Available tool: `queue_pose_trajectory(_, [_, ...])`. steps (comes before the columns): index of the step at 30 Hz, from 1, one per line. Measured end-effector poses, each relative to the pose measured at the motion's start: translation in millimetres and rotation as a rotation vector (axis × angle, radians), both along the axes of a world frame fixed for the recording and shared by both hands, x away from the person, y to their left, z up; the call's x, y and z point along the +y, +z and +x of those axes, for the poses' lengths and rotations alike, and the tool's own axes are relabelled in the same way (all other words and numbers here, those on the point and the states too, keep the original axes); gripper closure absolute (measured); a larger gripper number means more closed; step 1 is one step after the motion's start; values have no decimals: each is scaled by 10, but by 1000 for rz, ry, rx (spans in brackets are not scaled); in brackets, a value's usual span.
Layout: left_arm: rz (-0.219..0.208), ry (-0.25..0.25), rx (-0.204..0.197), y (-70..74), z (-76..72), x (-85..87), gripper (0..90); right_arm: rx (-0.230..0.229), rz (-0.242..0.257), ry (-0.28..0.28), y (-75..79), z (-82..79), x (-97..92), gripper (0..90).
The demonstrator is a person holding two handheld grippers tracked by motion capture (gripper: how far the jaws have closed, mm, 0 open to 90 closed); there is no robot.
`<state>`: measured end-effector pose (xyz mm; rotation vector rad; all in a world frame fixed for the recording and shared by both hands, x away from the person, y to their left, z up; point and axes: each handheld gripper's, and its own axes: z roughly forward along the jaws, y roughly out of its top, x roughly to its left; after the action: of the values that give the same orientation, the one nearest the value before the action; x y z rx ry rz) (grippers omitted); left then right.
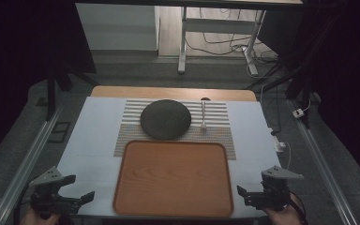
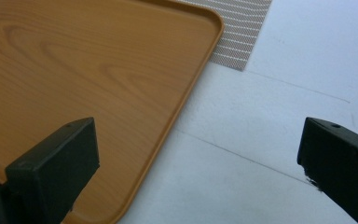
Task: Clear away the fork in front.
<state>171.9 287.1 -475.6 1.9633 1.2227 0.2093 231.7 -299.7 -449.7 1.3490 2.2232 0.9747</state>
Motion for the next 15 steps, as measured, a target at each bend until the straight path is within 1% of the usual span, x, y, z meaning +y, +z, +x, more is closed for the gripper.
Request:
queue_pose_trajectory(1, [5,-3,-6,3,-1,-8,0,3,3,2,4,-4,-10,0])
queue_pose_trajectory(3, [-5,-11,-16,8,2,-14,0,-2,26,3,7,-11,-28,0])
queue_pose_trajectory(5, [-9,-14,-12,4,17,-19,0,9,40,2,6,-6,-39,0])
queue_pose_trajectory(10, [-20,-27,-9,0,42,-20,0,21,36,9,2,-4,-40,0])
queue_pose_trajectory(15, [-14,-40,-6,-1,59,-36,0,26,34,10,1,-12,-46,0])
